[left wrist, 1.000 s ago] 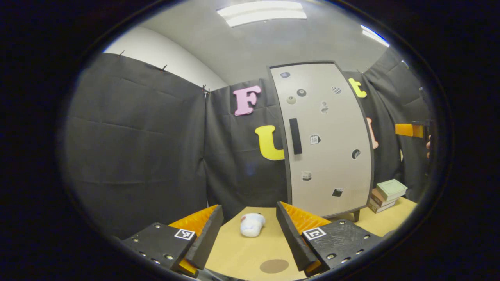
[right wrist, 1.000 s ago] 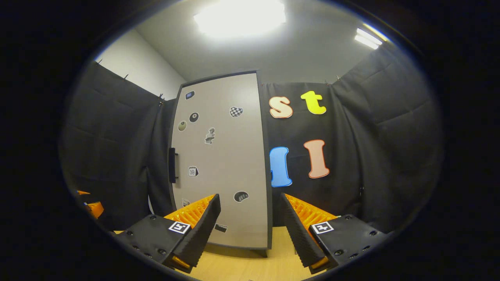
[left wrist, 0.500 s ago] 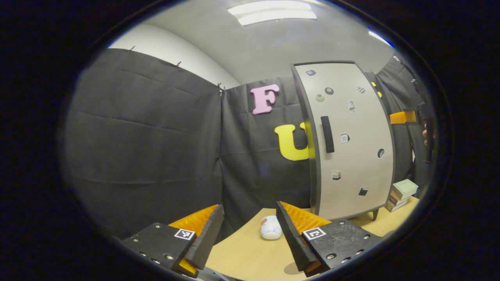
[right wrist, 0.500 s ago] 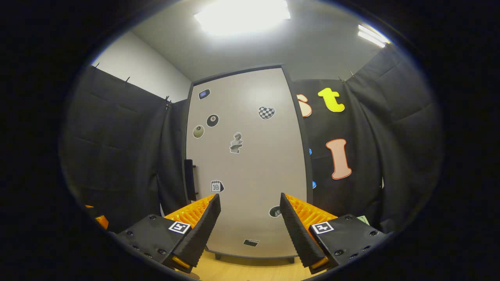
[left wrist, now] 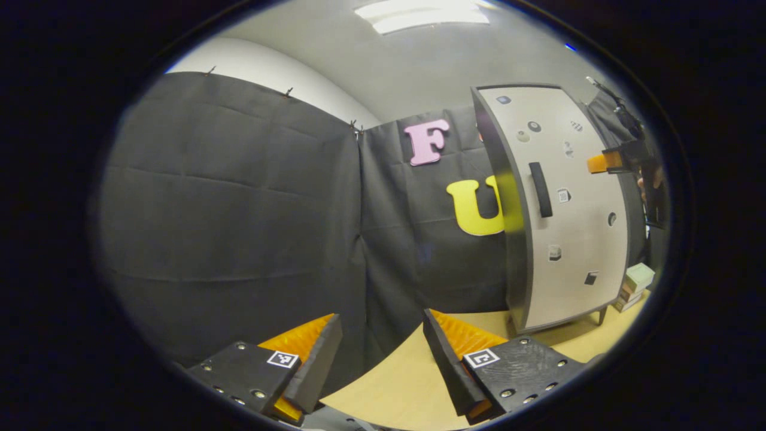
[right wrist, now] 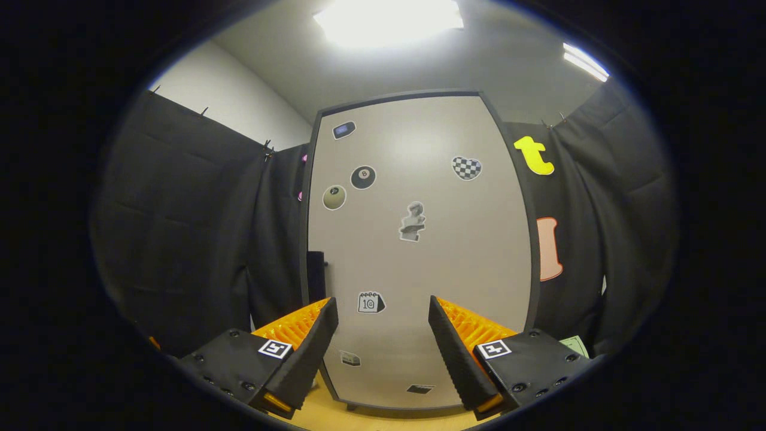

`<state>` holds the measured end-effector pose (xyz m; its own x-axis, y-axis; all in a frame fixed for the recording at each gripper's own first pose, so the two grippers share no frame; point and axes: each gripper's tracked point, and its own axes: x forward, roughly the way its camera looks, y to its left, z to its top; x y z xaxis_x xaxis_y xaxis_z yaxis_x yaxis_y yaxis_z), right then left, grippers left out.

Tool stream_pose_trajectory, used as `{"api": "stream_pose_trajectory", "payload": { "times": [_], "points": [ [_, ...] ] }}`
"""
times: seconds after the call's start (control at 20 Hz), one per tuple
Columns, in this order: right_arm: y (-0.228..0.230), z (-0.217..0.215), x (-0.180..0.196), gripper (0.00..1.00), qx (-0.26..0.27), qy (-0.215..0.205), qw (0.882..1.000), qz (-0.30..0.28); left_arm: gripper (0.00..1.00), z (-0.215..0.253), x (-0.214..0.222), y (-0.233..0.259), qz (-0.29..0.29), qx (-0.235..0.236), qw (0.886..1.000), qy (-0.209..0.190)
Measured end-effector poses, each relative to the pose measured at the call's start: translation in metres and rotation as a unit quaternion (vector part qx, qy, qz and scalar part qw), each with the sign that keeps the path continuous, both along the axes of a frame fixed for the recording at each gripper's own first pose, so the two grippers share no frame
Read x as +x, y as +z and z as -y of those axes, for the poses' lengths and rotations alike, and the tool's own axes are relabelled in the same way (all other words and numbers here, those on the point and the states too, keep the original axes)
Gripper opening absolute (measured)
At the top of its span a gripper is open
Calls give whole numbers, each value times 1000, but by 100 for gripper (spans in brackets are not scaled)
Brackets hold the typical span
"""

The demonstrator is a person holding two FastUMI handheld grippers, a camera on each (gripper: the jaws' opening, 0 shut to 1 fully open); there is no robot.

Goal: Open the cabinet door with the right hand, grasp the bottle in the cabinet with the left hand and place it on the coaster, then close the cabinet door with the right hand.

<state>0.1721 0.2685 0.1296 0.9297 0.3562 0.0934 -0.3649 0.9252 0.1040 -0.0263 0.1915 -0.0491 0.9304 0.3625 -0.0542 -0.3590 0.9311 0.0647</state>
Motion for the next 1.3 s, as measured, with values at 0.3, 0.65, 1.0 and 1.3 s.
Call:
{"api": "stream_pose_trajectory", "payload": {
  "times": [0.3, 0.65, 1.0, 1.3],
  "points": [
    [0, -47, 20, 94, -6, 5, 1000, -10, 83, -45, -3, -14, -8, 0, 1000, 19],
    [-11, -93, 46, 94, -35, 1, 999, -22, 83, -82, 2, -32, -13, -10, 999, 31],
    [-18, -127, 73, 84, -51, -7, 998, -34, 84, -104, 8, -51, -23, -24, 999, 42],
    [-20, -139, 88, 70, -33, -11, 997, -67, 83, -109, 12, -51, -22, -25, 998, 46]
  ]
}}
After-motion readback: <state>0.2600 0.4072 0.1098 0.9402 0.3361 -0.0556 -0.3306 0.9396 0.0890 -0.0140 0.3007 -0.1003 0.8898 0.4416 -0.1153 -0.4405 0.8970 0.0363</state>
